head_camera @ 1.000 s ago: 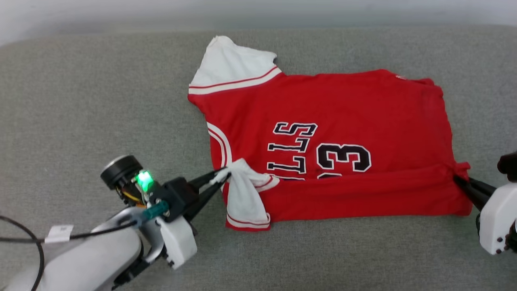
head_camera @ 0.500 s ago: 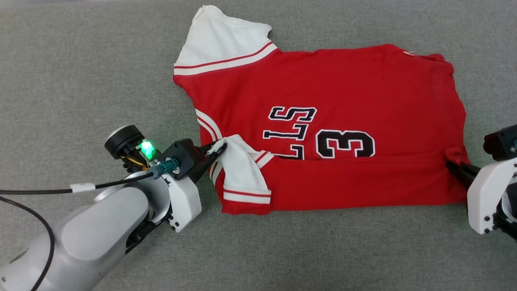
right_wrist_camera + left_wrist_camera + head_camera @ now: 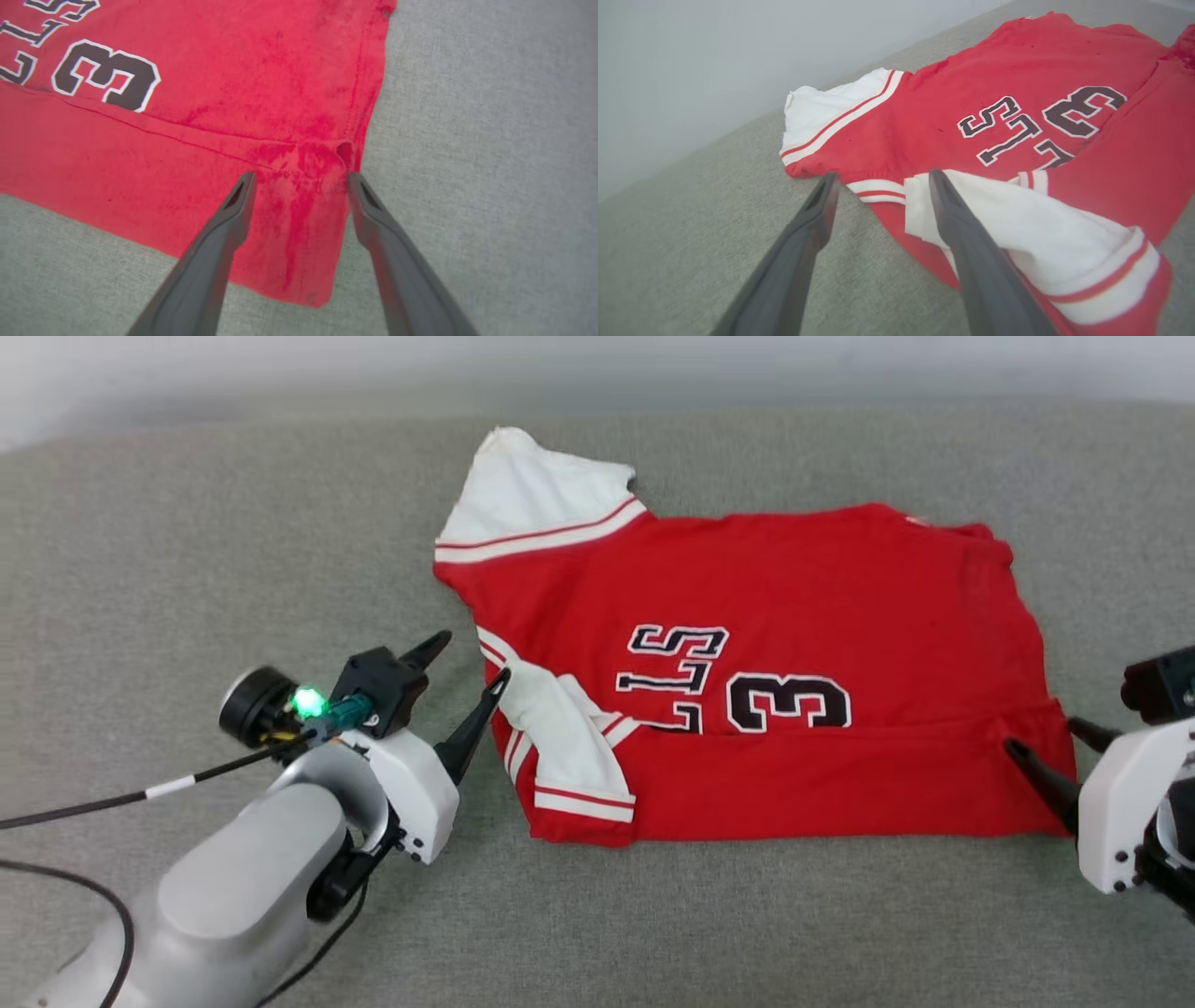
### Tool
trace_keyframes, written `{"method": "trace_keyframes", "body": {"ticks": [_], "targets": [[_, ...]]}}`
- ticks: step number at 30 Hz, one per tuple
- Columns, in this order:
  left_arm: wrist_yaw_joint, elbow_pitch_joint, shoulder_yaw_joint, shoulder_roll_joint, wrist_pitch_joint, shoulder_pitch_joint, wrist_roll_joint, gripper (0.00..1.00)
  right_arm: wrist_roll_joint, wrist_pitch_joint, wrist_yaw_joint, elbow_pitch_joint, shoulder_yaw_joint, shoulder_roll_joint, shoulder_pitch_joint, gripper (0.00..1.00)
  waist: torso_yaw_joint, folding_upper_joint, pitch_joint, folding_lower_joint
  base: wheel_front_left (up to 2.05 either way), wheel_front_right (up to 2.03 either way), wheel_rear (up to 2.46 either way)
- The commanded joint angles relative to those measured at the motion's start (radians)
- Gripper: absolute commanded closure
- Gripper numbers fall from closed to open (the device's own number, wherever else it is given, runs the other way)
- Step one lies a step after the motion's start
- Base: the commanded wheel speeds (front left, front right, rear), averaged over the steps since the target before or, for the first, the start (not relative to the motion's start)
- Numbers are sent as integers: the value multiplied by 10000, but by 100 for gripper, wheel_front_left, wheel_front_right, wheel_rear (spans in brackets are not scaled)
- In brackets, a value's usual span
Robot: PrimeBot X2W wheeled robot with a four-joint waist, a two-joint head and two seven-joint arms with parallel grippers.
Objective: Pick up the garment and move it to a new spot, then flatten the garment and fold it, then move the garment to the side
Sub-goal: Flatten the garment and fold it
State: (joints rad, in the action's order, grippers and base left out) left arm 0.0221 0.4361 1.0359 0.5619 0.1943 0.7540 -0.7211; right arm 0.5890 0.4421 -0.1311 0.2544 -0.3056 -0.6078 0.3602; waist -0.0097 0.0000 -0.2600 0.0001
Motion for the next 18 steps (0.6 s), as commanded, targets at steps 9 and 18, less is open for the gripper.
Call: {"method": "trace_keyframes", "body": {"ticks": [9,18], "targets": [[1661,-1641,-976,375,-297,-1958,-1662,0,-562,742,8,-267,1810,934,-1599,0,263,0,1343,-1,0,0,0],[3263,-4190,-926,1053,-1724,-3784,-2763,0,-1615,2006,6,-1818,3803,2467,-2847,0,203,0,1287,-1,0,0,0]]}}
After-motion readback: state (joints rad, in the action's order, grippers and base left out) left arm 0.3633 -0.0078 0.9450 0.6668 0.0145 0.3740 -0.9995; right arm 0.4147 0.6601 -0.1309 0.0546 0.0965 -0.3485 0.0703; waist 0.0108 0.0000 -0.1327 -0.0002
